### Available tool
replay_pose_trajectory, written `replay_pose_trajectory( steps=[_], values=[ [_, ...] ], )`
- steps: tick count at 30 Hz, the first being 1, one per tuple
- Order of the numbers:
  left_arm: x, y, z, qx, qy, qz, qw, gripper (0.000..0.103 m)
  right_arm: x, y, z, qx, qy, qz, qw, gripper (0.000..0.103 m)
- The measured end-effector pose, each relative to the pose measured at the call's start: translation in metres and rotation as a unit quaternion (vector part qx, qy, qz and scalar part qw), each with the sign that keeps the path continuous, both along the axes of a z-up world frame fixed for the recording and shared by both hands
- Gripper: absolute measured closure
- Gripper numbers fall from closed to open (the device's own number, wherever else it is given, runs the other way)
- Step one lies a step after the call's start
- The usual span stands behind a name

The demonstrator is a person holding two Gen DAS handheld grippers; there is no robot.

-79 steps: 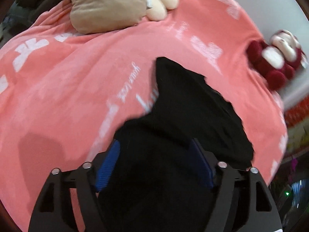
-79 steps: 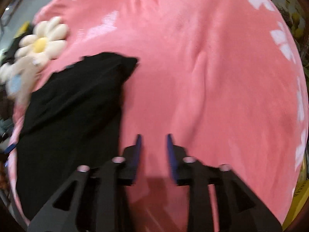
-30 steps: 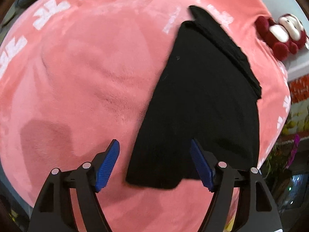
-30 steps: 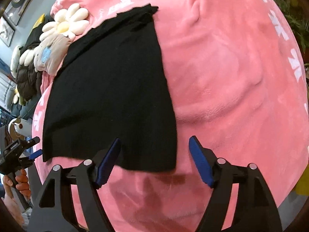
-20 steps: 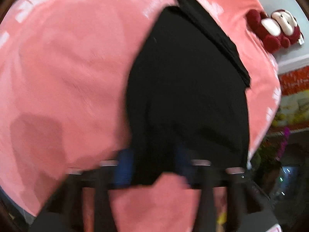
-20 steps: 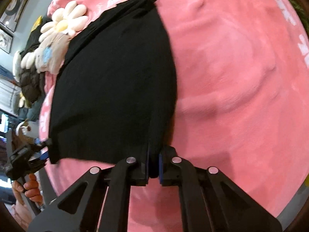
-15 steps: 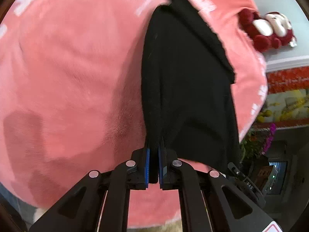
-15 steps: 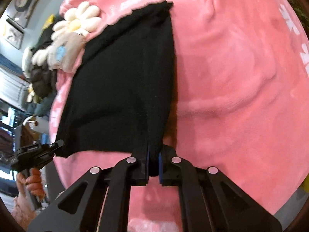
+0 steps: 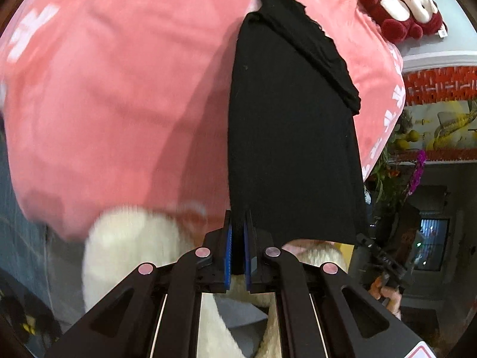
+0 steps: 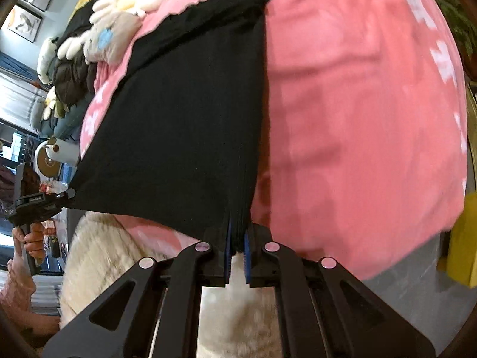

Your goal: Fold small clothes

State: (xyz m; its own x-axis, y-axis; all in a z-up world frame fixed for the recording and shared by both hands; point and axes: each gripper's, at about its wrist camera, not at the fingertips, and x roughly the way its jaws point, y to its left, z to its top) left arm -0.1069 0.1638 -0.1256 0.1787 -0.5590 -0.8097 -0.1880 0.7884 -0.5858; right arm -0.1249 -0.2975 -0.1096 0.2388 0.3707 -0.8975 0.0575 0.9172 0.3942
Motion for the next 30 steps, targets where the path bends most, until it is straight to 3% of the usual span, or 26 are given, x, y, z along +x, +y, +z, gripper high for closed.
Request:
replay_pose_trajectory(
  steps=[7,10,12,14,16,17,20,23,24,25,26,27,28,29,30],
  values=[
    [-0.035,0.004,-0.006,-0.026,0.024,0.024,0.9991,0.103,-0.034,-0.005,-0.008,0.014,0.016,-0.037,0.999,0.103],
    [-0.034,0.005,-0.011,-0.001,0.017,0.035,0.9992,0.102,-0.040,-0.014,-0.016,0.021,0.015,-0.066,0.997,0.103],
    [-0.023,0.002,-0.018,0.012,0.036,0.047,0.9982,0.088,-0.033,-0.020,-0.014,-0.009,0.009,-0.076,0.997,0.098],
    [-0.017,0.004,-0.019,0.029,0.027,0.055,0.9977,0.043,-0.020,-0.017,-0.005,-0.025,-0.014,-0.072,0.997,0.091],
    [-0.007,0.001,-0.016,0.060,0.001,0.057,0.9966,0.039,-0.008,-0.013,-0.002,-0.042,-0.027,-0.070,0.996,0.033],
    [-0.001,-0.001,-0.016,0.076,-0.003,0.058,0.9954,0.034,-0.002,-0.010,-0.001,-0.052,-0.037,-0.067,0.996,0.028],
    [0.020,-0.006,-0.029,0.095,-0.005,0.050,0.9942,0.026,0.017,-0.002,-0.022,-0.044,-0.016,-0.048,0.998,0.030],
    [0.038,-0.007,-0.056,0.121,0.026,0.032,0.9918,0.026,0.028,0.003,-0.042,-0.055,0.004,-0.037,0.998,0.032],
    [0.043,-0.008,-0.064,0.127,0.041,0.029,0.9906,0.026,0.032,0.004,-0.050,-0.052,0.017,-0.033,0.998,0.044],
    [0.047,-0.010,-0.074,0.116,0.059,0.021,0.9913,0.028,0.034,0.006,-0.057,-0.039,0.030,-0.030,0.998,0.062],
    [0.048,-0.012,-0.082,0.101,0.073,0.012,0.9922,0.032,0.035,0.007,-0.061,-0.030,0.039,-0.027,0.998,0.071],
    [0.049,-0.015,-0.089,0.098,0.086,0.002,0.9915,0.034,0.035,0.009,-0.061,-0.032,0.041,-0.024,0.998,0.088],
    [0.049,-0.017,-0.088,0.110,0.079,-0.005,0.9908,0.045,0.035,0.010,-0.060,-0.031,0.041,-0.021,0.998,0.098],
    [0.049,-0.018,-0.087,0.110,0.076,-0.014,0.9909,0.063,0.034,0.009,-0.057,-0.025,0.037,-0.023,0.999,0.098],
    [0.048,-0.018,-0.086,0.085,0.081,-0.026,0.9928,0.076,0.032,0.008,-0.051,-0.016,0.032,-0.026,0.999,0.098]
  ],
)
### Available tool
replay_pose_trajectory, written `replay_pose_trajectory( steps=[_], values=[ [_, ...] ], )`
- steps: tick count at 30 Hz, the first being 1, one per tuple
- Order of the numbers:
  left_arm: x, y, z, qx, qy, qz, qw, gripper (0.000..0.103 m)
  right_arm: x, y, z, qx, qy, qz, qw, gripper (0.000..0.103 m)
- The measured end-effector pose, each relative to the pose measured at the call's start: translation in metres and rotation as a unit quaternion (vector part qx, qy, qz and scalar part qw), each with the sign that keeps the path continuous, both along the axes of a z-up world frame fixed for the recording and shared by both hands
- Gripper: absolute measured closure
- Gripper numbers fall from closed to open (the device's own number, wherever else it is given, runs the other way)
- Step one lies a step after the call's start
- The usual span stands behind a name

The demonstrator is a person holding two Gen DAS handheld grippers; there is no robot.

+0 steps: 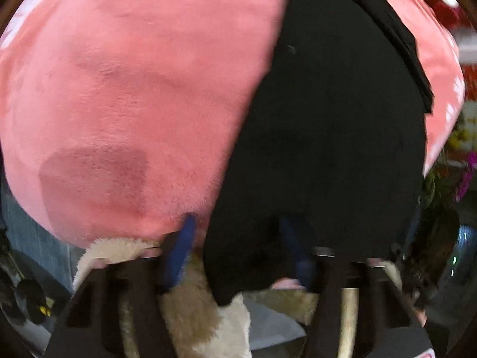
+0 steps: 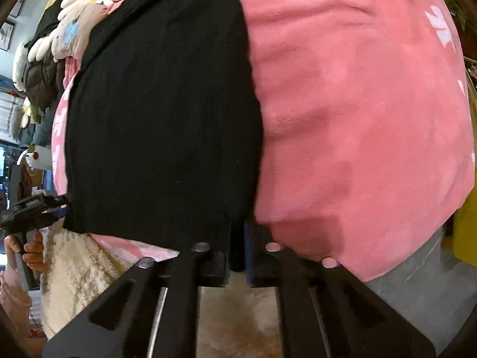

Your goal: Fold small clothes

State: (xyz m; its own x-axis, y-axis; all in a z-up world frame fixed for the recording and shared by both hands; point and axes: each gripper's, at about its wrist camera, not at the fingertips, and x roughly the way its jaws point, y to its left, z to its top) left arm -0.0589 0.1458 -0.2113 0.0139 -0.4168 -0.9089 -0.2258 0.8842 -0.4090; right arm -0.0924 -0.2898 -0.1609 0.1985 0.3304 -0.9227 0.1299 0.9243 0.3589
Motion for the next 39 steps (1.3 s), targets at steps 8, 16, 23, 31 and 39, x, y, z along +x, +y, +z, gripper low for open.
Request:
replay_pose_trajectory(
  steps=[8,16,23,31,39],
  values=[
    [0.007,0.015,0.082,-0.121,-0.071,0.025,0.9898,0.100,0.006,-0.016,0.089,0.052,-0.097,-0.018,0.994,0.098],
    [0.101,0.042,0.189,-0.211,-0.226,0.086,0.9471,0.100,0.099,-0.029,0.189,0.084,-0.257,-0.034,0.962,0.098],
    [0.222,0.010,0.202,-0.065,-0.300,0.058,0.9498,0.098,0.278,-0.025,0.150,0.049,-0.267,-0.055,0.961,0.094],
    [0.294,-0.003,0.110,0.108,-0.223,0.128,0.9603,0.054,0.299,-0.035,0.073,-0.001,-0.220,-0.118,0.968,0.079],
    [0.263,-0.055,0.079,0.111,-0.217,0.007,0.9699,0.038,0.276,0.041,0.061,-0.045,-0.220,0.049,0.973,0.082]
  ],
)
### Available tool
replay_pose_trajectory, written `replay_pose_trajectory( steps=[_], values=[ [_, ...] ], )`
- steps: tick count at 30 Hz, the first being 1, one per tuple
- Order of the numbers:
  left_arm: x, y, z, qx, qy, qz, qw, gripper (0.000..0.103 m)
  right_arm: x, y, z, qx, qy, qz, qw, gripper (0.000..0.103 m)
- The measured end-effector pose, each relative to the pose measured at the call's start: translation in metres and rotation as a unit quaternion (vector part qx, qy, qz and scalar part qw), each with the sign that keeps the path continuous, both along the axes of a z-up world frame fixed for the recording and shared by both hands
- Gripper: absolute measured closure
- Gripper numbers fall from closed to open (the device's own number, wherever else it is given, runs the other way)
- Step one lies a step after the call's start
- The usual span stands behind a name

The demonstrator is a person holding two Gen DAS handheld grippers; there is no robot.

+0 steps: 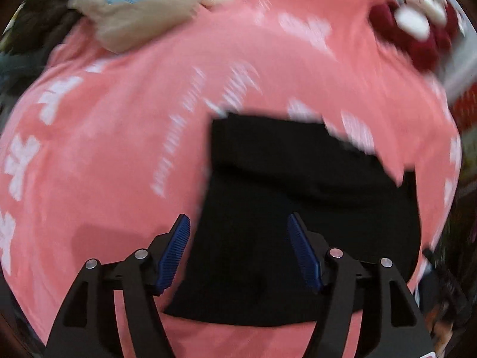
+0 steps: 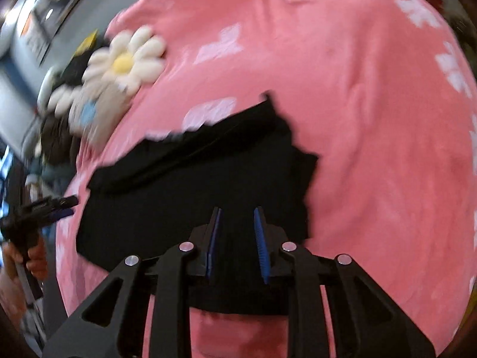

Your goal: Fold small clothes

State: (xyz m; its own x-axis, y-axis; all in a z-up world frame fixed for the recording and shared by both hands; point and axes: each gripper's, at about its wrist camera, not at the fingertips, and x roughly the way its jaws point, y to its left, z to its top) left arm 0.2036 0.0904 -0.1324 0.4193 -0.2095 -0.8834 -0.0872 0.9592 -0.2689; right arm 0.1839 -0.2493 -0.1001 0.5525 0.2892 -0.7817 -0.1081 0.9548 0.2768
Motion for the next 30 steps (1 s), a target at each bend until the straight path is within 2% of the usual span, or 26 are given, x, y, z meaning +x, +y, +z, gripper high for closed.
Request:
replay_pose_trajectory(
  steps=[4,6,9,11,13,14,16,17,19,21,24,26,27,28,29,30],
  values=[
    [0.019,-0.019,-0.019,-0.015,0.017,-0.017,0.9996,0.038,0.021,0.038,-0.010,0.009,0.019,0.050,0.999,0.082],
    [0.033,-0.020,-0.024,-0.008,0.022,-0.008,0.9997,0.038,0.035,0.053,-0.019,0.002,0.025,0.063,0.998,0.082],
    [0.053,-0.019,-0.021,0.001,0.006,0.000,1.0000,0.038,0.059,0.075,-0.033,-0.022,0.033,0.084,0.996,0.082],
    [0.070,-0.015,-0.017,0.011,-0.008,0.011,0.9999,0.038,0.080,0.079,-0.032,-0.030,0.020,0.073,0.997,0.083],
    [0.090,-0.009,-0.011,0.012,-0.023,0.025,0.9993,0.038,0.106,0.073,-0.030,-0.032,0.013,0.039,0.999,0.082],
    [0.103,-0.006,-0.010,0.017,-0.024,0.034,0.9990,0.037,0.117,0.071,-0.032,-0.035,0.016,0.023,0.999,0.082],
    [0.123,0.000,-0.015,0.030,-0.009,0.051,0.9982,0.037,0.141,0.060,-0.046,-0.054,0.052,-0.011,0.997,0.082],
    [0.130,0.004,-0.017,0.040,0.000,0.064,0.9971,0.038,0.143,0.054,-0.045,-0.040,0.052,-0.016,0.998,0.082],
    [0.130,0.008,-0.011,0.034,-0.004,0.068,0.9971,0.038,0.132,0.051,-0.028,-0.025,0.019,-0.020,0.999,0.081],
    [0.114,0.006,0.001,0.034,-0.029,0.052,0.9977,0.037,0.114,0.047,-0.017,-0.026,-0.004,-0.013,1.000,0.081],
    [0.074,-0.001,0.011,0.048,-0.055,0.015,0.9972,0.037,0.079,0.030,-0.019,-0.073,0.007,-0.032,0.997,0.081],
    [0.043,-0.003,0.013,0.056,-0.060,-0.001,0.9966,0.037,0.043,0.005,-0.014,-0.060,0.002,-0.057,0.997,0.081],
    [0.023,-0.001,0.012,0.053,-0.063,-0.003,0.9966,0.035,0.018,-0.010,-0.012,-0.053,-0.002,-0.076,0.996,0.072],
    [0.007,0.002,0.009,0.044,-0.062,-0.002,0.9971,0.031,-0.009,-0.024,-0.011,-0.049,-0.006,-0.097,0.994,0.054],
    [-0.009,0.007,0.003,0.032,-0.056,0.001,0.9979,0.031,-0.029,-0.035,-0.012,-0.045,-0.009,-0.112,0.993,0.048],
    [-0.024,0.013,-0.004,0.020,-0.044,0.007,0.9988,0.031,-0.050,-0.044,-0.016,-0.041,-0.006,-0.121,0.992,0.047]
  ],
)
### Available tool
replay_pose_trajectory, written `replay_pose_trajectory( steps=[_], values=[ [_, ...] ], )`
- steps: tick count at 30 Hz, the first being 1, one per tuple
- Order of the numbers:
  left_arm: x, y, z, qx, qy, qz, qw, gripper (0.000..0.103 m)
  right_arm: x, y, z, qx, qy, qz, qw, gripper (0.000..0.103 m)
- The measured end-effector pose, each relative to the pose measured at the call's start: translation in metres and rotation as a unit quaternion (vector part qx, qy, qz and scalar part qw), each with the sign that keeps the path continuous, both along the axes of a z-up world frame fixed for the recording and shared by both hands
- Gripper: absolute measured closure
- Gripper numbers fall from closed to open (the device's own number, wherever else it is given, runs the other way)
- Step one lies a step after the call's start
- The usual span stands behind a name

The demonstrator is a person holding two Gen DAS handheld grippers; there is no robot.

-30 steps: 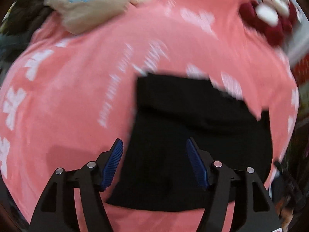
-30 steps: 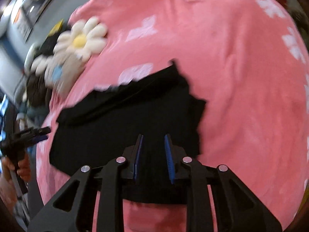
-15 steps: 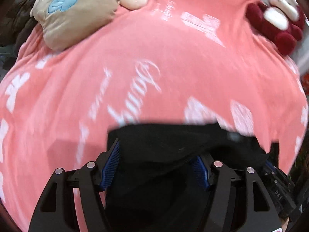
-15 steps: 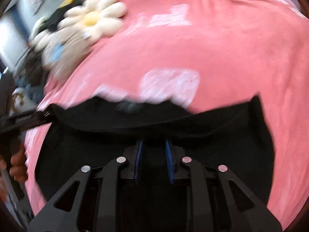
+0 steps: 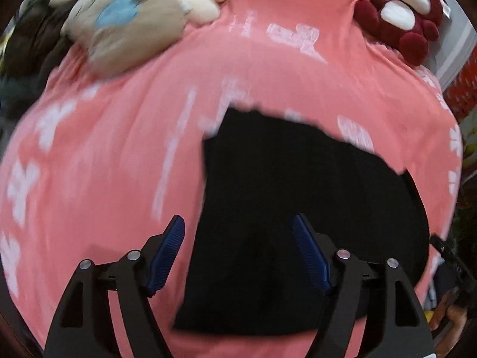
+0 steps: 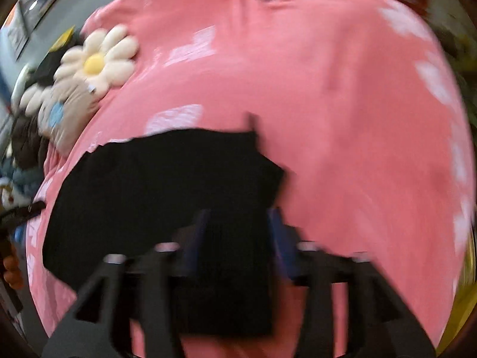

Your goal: Fold small clothes

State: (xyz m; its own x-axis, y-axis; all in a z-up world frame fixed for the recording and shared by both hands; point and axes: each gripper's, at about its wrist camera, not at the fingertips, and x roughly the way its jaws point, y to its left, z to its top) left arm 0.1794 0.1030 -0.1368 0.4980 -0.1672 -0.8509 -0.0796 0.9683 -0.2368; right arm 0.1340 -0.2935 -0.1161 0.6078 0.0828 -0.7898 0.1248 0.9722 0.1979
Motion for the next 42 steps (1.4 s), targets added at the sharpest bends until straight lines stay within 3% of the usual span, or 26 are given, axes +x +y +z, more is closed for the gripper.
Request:
replay_pose_trajectory(
  steps=[2,6,8,9,10,13,14,15,17,18,19,21,23,24,27,30,31,32,34,36,38,39,40,42],
  values=[
    [-0.021,0.009,-0.012,-0.007,0.012,0.015,0.9998,0.031,-0.030,-0.010,-0.013,0.016,0.016,0.004,1.000,0.047],
    [-0.047,0.023,-0.037,0.012,0.026,0.054,0.9981,0.031,-0.038,-0.005,-0.037,0.058,0.040,0.024,0.997,0.047],
    [-0.051,0.026,-0.045,-0.018,0.036,0.059,0.9975,0.033,-0.027,-0.001,-0.048,0.082,0.044,0.033,0.995,0.051],
    [-0.053,0.027,-0.047,-0.026,0.031,0.061,0.9973,0.035,-0.023,-0.001,-0.051,0.091,0.050,0.039,0.994,0.071],
    [-0.054,0.027,-0.047,-0.025,0.026,0.065,0.9972,0.046,-0.016,0.002,-0.049,0.094,0.056,0.044,0.993,0.096],
    [-0.052,0.033,-0.041,-0.058,0.042,0.058,0.9958,0.076,-0.017,0.003,0.000,0.063,0.004,0.055,0.997,0.098],
    [-0.051,0.035,-0.041,-0.062,0.051,0.053,0.9954,0.077,-0.022,0.001,0.018,0.039,-0.016,0.060,0.997,0.098],
    [-0.052,0.036,-0.043,-0.060,0.060,0.047,0.9953,0.077,-0.024,-0.003,0.017,0.029,-0.012,0.062,0.998,0.099],
    [-0.054,0.034,-0.046,-0.048,0.057,0.037,0.9965,0.072,-0.020,-0.009,-0.017,-0.016,0.047,0.056,0.997,0.100],
    [-0.056,0.031,-0.046,-0.040,0.053,0.035,0.9972,0.072,-0.019,-0.015,-0.049,-0.038,0.102,0.051,0.993,0.100],
    [-0.057,0.030,-0.045,-0.035,0.050,0.035,0.9975,0.072,-0.023,-0.022,-0.061,-0.026,0.111,0.048,0.992,0.101],
    [-0.057,0.028,-0.042,-0.027,0.055,0.035,0.9975,0.067,-0.032,-0.031,-0.038,-0.018,0.080,0.014,0.997,0.100],
    [-0.058,0.026,-0.034,-0.023,0.054,0.033,0.9978,0.057,-0.038,-0.030,0.000,0.012,0.020,-0.003,1.000,0.100],
    [-0.057,0.024,-0.030,-0.016,0.049,0.030,0.9982,0.045,-0.037,-0.026,0.010,0.019,0.008,0.003,1.000,0.099],
    [-0.050,0.018,-0.027,-0.003,0.042,0.026,0.9988,0.041,-0.019,0.005,0.021,0.022,0.008,0.040,0.999,0.095],
    [-0.044,0.015,-0.032,-0.021,0.054,0.034,0.9978,0.042,-0.010,0.033,0.010,-0.008,0.030,0.064,0.997,0.095],
    [-0.045,0.015,-0.032,-0.030,0.054,0.035,0.9975,0.053,-0.011,0.042,0.006,-0.011,0.035,0.072,0.997,0.095],
    [-0.046,0.014,-0.031,-0.035,0.049,0.037,0.9975,0.078,-0.012,0.049,0.002,-0.008,0.041,0.079,0.996,0.095],
    [-0.047,0.015,-0.025,-0.050,0.042,0.033,0.9974,0.100,-0.015,0.062,0.000,-0.011,0.051,0.084,0.995,0.095],
    [-0.055,0.021,-0.013,-0.065,0.026,0.032,0.9970,0.100,-0.023,0.067,0.005,-0.008,0.045,0.090,0.995,0.094],
    [-0.068,0.029,0.004,-0.072,0.002,0.033,0.9969,0.100,-0.032,0.061,0.014,-0.008,0.032,0.076,0.997,0.086],
    [-0.076,0.037,0.008,-0.079,-0.003,0.040,0.9961,0.100,-0.034,0.054,0.014,-0.009,0.028,0.068,0.997,0.068],
    [-0.080,0.045,0.003,-0.089,0.006,0.050,0.9948,0.100,-0.035,0.047,0.010,-0.016,0.029,0.056,0.998,0.051],
    [-0.078,0.051,-0.030,-0.074,0.056,0.055,0.9941,0.100,-0.033,0.036,-0.010,-0.044,0.058,0.044,0.996,0.051]
  ],
)
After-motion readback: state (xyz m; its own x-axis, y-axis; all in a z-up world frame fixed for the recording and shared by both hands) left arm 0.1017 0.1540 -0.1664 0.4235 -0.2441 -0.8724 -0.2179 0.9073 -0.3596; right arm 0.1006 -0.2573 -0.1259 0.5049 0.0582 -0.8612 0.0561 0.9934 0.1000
